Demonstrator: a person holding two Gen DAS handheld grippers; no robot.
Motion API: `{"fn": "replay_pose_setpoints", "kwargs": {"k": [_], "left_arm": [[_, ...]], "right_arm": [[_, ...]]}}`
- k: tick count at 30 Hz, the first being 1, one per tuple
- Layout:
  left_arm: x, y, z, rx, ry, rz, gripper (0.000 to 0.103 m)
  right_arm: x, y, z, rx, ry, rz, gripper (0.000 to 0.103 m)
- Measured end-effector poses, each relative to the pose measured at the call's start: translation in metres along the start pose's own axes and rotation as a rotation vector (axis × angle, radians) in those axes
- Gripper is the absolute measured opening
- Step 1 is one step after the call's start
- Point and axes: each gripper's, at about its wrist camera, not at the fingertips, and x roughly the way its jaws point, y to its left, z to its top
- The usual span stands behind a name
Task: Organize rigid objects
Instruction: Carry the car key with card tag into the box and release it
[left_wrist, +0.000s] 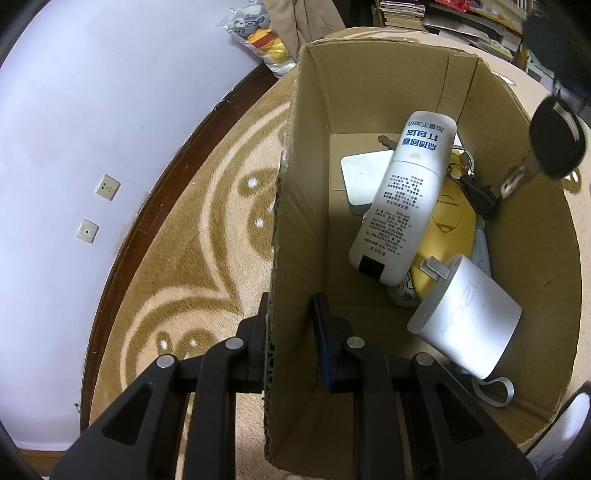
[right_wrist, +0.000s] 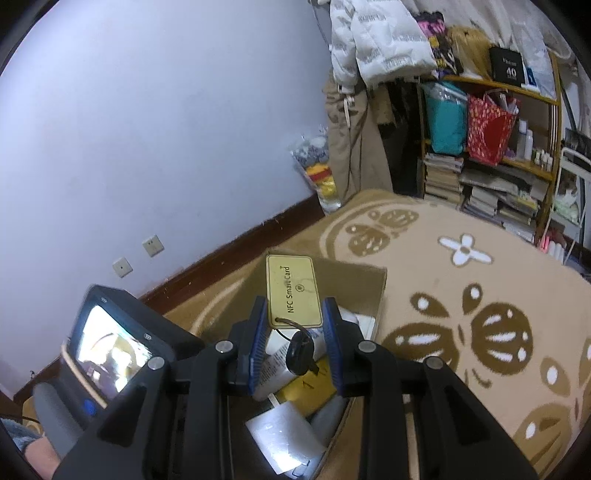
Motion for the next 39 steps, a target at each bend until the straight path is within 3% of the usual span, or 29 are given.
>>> {"fn": "replay_pose_setpoints", "kwargs": {"k": [26,39], "left_arm": [[0.001,0.0,0.0,-0.002,-0.001,0.0,0.021],[0.002,0.004,-0.001,-0.025,0.006,-0.014,0.021]], "right_arm": [[0.036,-0.019,-0.02,0.06,0.136,-0.047,0.032],[0.032,-0.019,-0.022,0.065,0.128,-0.048,0.038]]}}
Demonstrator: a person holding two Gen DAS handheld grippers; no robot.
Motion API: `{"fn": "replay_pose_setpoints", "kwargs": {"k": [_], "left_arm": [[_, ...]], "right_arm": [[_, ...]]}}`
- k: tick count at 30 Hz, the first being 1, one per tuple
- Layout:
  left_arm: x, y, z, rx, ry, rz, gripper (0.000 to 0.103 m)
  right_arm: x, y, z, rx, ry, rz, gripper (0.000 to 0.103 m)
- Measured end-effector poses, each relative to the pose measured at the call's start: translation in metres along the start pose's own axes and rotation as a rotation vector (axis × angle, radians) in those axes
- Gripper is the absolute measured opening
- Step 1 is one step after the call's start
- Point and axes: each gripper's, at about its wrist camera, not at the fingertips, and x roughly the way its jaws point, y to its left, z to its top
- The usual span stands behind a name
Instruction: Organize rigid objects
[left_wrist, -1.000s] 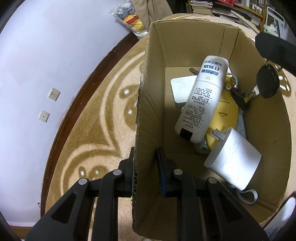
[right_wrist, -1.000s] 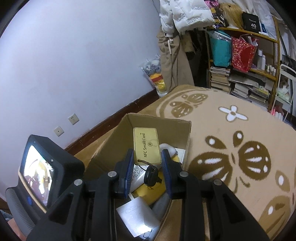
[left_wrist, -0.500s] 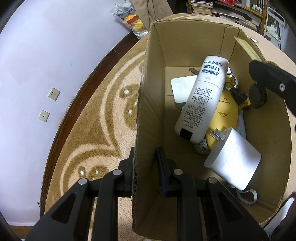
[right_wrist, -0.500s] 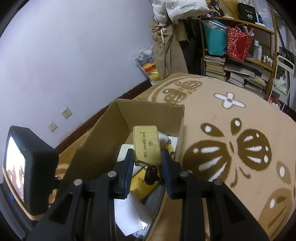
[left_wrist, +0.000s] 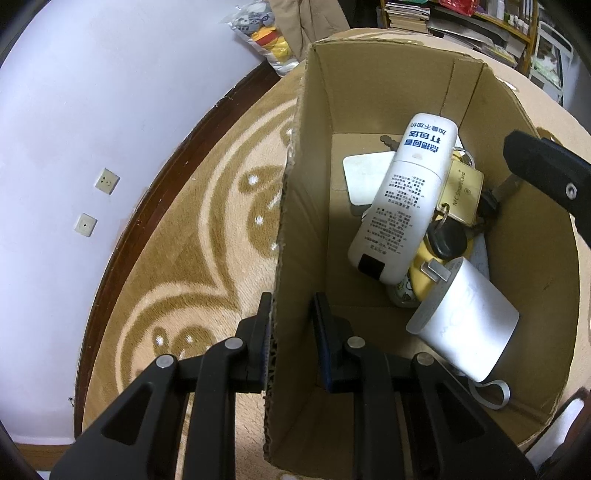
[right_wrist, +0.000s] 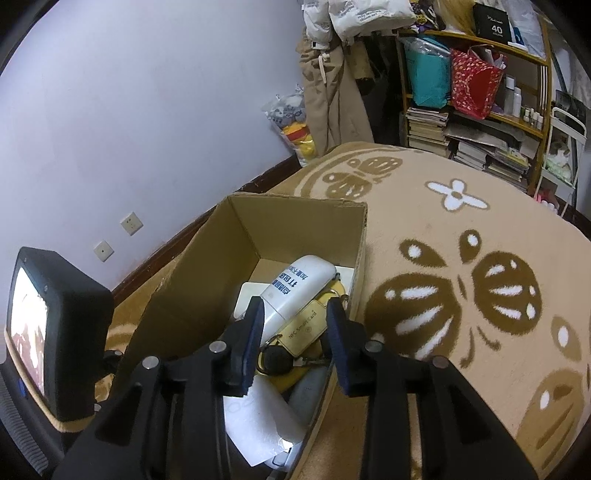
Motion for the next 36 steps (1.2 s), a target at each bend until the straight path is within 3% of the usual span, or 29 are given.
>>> {"fn": "replay_pose_setpoints", "kwargs": {"k": [5,8,11,18,22,24,31,32,36], "left_arm": [[-0.004,0.003,0.0,-0.007,-0.017,-0.004,0.021],[-0.012,0.003,0.0,-0.009,-0.044,-0.018,0.021],[-0.021,0.003,-0.001,-0.008,-0.066,-0.037,0.021],[-0.048,0.006,-0.004,-0.007,-0.139,-0.078,0.022],[-0.067,0.009,-0.007,-0.015,-0.191,-0.121,0.027],[-0.079,0.01,-0.01,-0.012,-0.225,-0.153,0.033],[-0.124,0.008,-0.023,0.017,-0.389,-0.134,0.097],[-0.132,0.009,-0.024,0.01,-0.415,-0.135,0.102],[-0.157,0.013,-0.035,0.001,-0.516,-0.143,0.102]], "right_arm": [[-0.01,-0.001,-0.003,0.0,-0.029,-0.016,0.038],[-0.02,-0.003,-0.006,0.009,-0.038,-0.041,0.052],[-0.032,-0.006,-0.006,0.012,-0.054,-0.059,0.056],[-0.064,-0.017,-0.011,0.055,-0.087,-0.13,0.075],[-0.081,-0.025,-0.018,0.09,-0.103,-0.153,0.083],[-0.09,-0.028,-0.021,0.098,-0.115,-0.165,0.087],[-0.123,-0.032,-0.027,0.115,-0.177,-0.196,0.103],[-0.127,-0.033,-0.027,0.118,-0.186,-0.199,0.103],[-0.14,-0.036,-0.031,0.12,-0.179,-0.216,0.103]]}}
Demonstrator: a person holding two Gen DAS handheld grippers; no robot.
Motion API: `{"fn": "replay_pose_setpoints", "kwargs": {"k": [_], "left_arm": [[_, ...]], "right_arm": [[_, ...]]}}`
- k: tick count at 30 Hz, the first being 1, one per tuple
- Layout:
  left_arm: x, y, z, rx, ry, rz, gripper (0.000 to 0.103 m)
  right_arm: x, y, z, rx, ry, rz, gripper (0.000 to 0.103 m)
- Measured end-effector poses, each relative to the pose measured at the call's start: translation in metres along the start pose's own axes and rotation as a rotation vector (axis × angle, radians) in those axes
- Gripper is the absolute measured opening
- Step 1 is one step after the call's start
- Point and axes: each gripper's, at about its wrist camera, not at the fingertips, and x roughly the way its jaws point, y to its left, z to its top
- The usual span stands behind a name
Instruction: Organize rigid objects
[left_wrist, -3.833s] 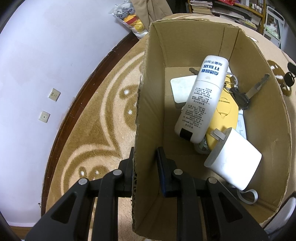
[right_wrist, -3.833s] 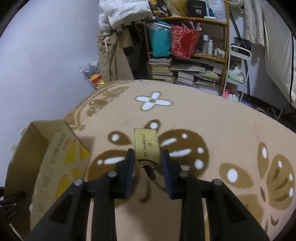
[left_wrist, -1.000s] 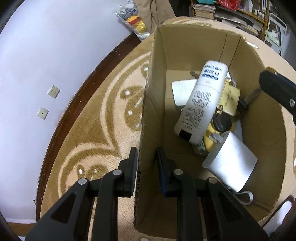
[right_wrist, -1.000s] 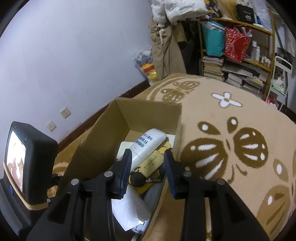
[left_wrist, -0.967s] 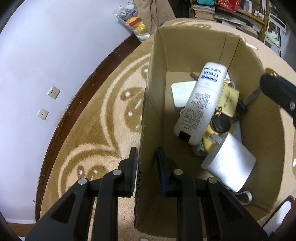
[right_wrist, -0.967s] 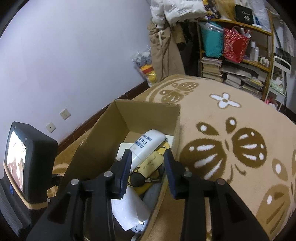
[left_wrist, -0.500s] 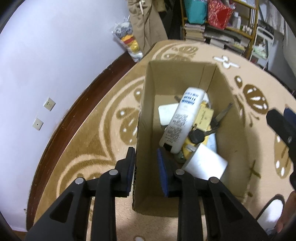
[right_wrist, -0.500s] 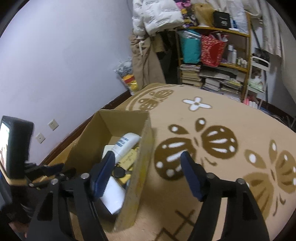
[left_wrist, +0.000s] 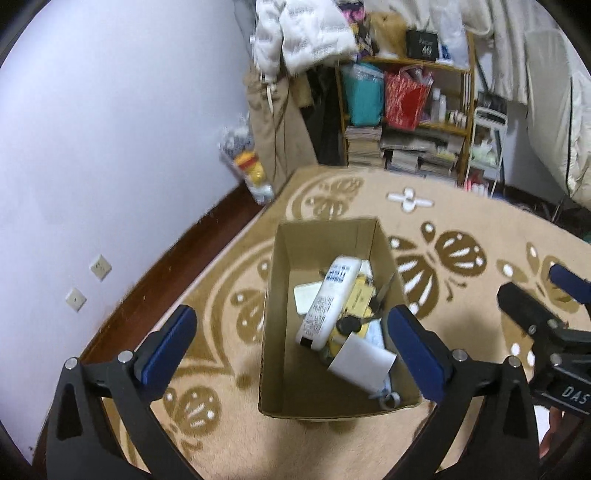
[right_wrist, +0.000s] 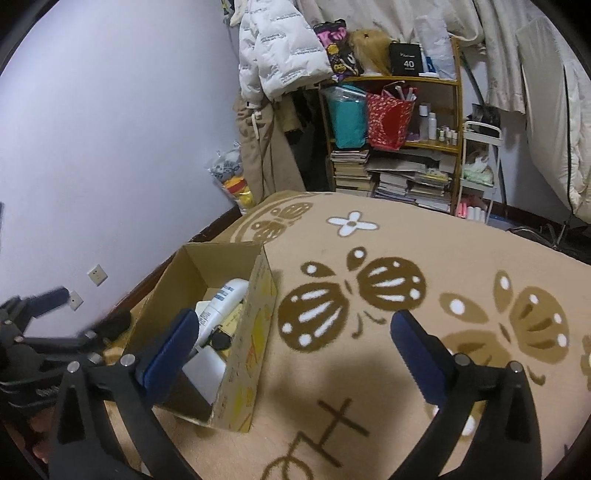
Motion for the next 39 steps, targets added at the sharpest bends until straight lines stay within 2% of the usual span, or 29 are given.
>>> {"fn": "replay_pose_setpoints", "kwargs": {"k": [5,12,20,29,39], "left_arm": [[-0.029,-0.002,-0.002,0.019,-0.08,-0.01,0.102],[-0.066,-0.001,-0.013,-0.006,-0.143,-0.05,0.102],[-0.082,-0.01,-0.033,0.017,-0.139,-0.031,0.102],[-0.069,-0.031,-0.052,0.106,-0.098,0.003,0.102],[-0.073,-0.031,-0.05,0.091,-0.111,-0.003,0.102]], "right_arm": [[-0.024,-0.003,-0.001,-0.015,-0.028,-0.021,0.103],[-0.063,-0.002,-0.006,-0.019,-0.113,-0.019,0.103],[-0.084,-0.004,-0.019,-0.017,-0.173,-0.013,0.103],[-0.072,-0.02,-0.041,0.021,-0.128,-0.012,0.103],[-0.071,-0.029,-0.05,0.034,-0.116,-0.033,0.103]]}}
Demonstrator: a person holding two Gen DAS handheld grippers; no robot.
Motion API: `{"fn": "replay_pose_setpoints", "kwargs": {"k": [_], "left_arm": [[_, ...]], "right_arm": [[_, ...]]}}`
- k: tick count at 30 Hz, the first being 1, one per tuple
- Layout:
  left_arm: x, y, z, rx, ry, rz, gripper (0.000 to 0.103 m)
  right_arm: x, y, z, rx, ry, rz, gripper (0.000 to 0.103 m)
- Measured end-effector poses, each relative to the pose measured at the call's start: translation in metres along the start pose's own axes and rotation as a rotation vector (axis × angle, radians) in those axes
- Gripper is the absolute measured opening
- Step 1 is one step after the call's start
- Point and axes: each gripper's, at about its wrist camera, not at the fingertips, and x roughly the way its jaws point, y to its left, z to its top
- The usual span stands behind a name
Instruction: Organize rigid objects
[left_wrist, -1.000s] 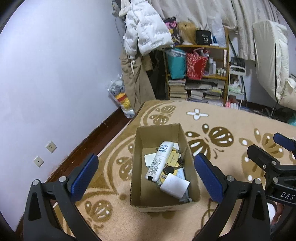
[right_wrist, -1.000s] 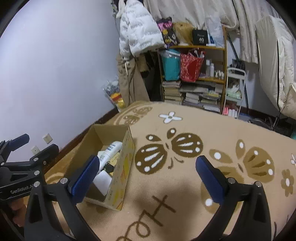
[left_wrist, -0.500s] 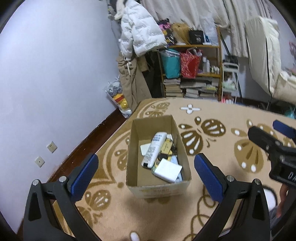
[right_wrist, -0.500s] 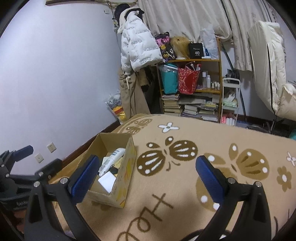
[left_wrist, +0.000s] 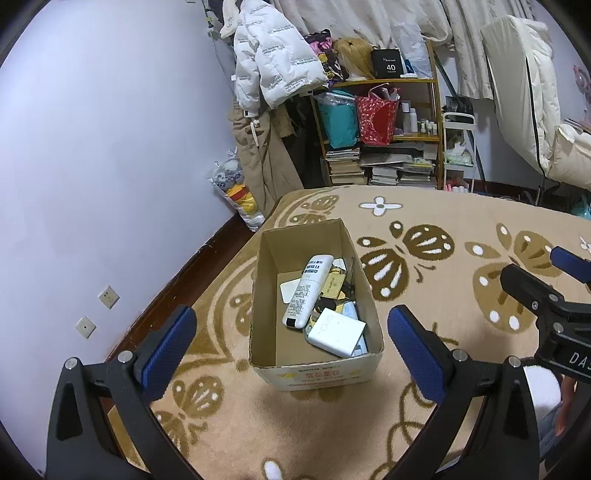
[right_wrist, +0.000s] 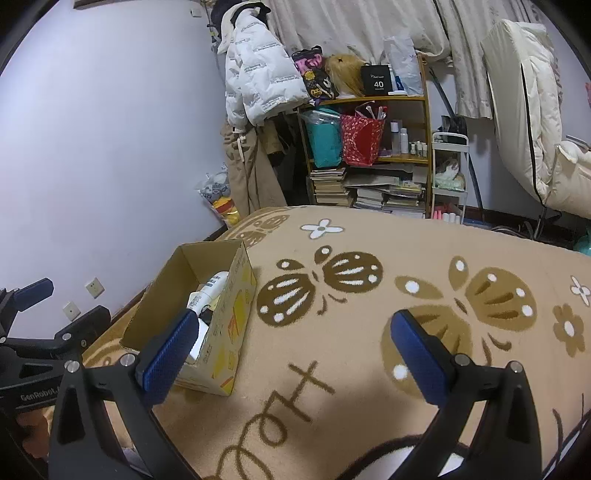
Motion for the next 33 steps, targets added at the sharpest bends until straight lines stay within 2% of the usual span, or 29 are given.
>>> {"fn": "replay_pose_setpoints", "kwargs": {"k": [11,33], "left_arm": [[0.0018,0.001,0.0022,-0.008,0.015,-0.03,0.102],[0.0016,0.0007,0.0014,-0.001,0.007,-0.021,0.102]], "right_arm": [[-0.0033,-0.001,0.0012,0.003,-0.009,-0.014,0.103],[-0.0037,-0.0017,0.0012,0.002,-0.007,-0.012,0.103]]}}
